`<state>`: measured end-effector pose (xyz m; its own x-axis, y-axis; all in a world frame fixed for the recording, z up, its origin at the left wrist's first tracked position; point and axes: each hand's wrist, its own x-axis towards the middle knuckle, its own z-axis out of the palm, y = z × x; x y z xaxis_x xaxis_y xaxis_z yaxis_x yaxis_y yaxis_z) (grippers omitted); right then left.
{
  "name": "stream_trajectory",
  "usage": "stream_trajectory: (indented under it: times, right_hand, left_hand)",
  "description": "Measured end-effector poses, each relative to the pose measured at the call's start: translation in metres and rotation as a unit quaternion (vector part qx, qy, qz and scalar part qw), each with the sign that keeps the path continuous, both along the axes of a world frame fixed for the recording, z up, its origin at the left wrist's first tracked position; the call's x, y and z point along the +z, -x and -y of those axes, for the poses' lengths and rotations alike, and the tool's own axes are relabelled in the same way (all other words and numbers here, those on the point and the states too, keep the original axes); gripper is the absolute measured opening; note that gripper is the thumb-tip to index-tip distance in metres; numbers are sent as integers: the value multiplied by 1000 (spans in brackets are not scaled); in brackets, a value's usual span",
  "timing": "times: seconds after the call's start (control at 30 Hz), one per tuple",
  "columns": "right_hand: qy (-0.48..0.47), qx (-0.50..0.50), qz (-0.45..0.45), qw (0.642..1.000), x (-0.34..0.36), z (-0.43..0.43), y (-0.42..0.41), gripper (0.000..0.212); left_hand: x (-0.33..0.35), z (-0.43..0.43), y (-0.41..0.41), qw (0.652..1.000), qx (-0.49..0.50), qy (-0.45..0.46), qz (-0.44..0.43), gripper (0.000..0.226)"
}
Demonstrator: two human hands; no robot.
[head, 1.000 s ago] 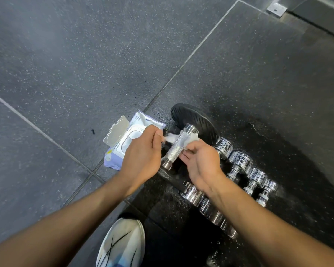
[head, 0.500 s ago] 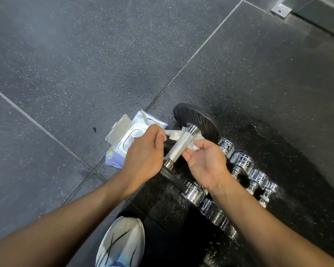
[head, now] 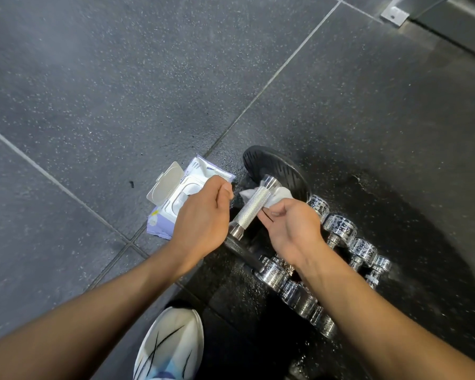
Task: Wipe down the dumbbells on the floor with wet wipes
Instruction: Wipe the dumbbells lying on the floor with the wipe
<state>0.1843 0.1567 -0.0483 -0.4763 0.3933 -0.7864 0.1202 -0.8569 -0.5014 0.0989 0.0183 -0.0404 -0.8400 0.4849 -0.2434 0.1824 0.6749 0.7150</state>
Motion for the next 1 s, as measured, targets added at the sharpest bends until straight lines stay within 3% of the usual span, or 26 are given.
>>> stream_trajectory:
  times: [0.13, 0.27, 0.43, 0.57, 0.63, 0.67, 0.7, 0.8, 0.87, 0.9, 1.0]
  right_hand:
    - [14, 58, -31, 998, 0, -5, 15, 48]
    - [21, 78, -80, 994, -11, -8, 17, 72]
    - [36, 45, -48, 997, -7, -3, 6, 57]
    - [-68, 59, -25, 996, 5, 9, -14, 52]
    - [-180, 113, 12, 977, 12, 13, -25, 51]
    - [-274, 169, 37, 946, 17, 13, -29, 47]
    - [-384, 235, 56, 891, 18, 12, -31, 43]
    - [-649, 383, 88, 652, 3, 6, -31, 37]
    - [-714, 464, 120, 511, -11, 8, -29, 42]
    - [-735, 483, 134, 457, -15, 8, -29, 44]
    - [-769, 514, 124, 361, -17, -1, -20, 49]
  left_hand:
    - [0, -1, 0, 1000, -1, -4, -10, 29]
    - [-1, -1, -1, 1000, 7, -8, -12, 26]
    - [-1, 0, -1, 1000, 1, -11, -12, 27]
    - [-2, 0, -1, 1000, 1, -6, -13, 27]
    - [-4, 0, 0, 1000, 4, -4, -10, 27]
    - [-4, 0, 0, 1000, 7, -5, -8, 27]
    - [-4, 0, 0, 1000, 9, -6, -7, 27]
    - [-4, -1, 0, 1000, 11, -8, -10, 27]
    - [-3, 0, 0, 1000, 17, -13, -8, 28]
    - [-3, 0, 1, 1000, 18, -15, -6, 28]
    - [-2, 0, 0, 1000, 12, -16, -12, 28]
